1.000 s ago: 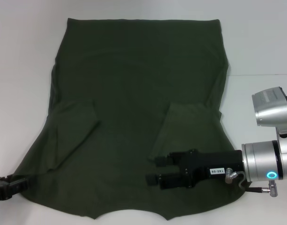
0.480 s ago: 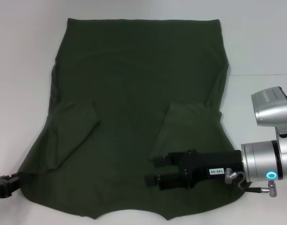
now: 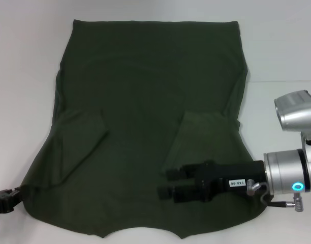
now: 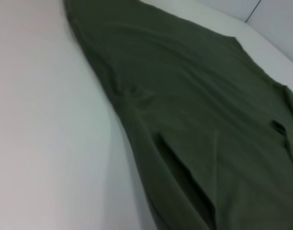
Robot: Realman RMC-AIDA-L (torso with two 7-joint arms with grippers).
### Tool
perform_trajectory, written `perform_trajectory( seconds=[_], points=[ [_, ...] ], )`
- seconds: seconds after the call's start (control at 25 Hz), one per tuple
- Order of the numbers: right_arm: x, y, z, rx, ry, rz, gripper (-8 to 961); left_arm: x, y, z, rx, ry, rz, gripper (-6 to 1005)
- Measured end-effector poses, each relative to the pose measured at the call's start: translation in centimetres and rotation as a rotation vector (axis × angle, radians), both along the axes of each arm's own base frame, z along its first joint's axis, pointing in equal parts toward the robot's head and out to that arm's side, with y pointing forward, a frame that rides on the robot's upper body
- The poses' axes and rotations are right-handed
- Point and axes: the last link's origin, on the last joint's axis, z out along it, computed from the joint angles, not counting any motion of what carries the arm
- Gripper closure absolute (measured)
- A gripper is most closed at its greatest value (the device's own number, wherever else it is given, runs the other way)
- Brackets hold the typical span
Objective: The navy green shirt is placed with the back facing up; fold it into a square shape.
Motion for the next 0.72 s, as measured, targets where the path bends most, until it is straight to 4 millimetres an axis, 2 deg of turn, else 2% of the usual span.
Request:
perform_trajectory(
  seconds=[0.16, 0.36, 0.72],
  points=[
    [0.5, 0.3, 1.1, -0.018, -0.012, -0.089, 182, 0.5, 0.0, 0.1, 0.004, -0.031, -0.019, 969],
    [2.9, 0.4, 3.1, -0.053, -0.07, -0.293, 188, 0.9, 0.2, -0.2, 0.022, -0.068, -0.027, 972],
    [8.6, -0.3, 9.6, 0.061, -0.082, -0.586, 193, 1.0, 0.1, -0.6, 0.017, -0.089, -0.023, 972]
  ],
)
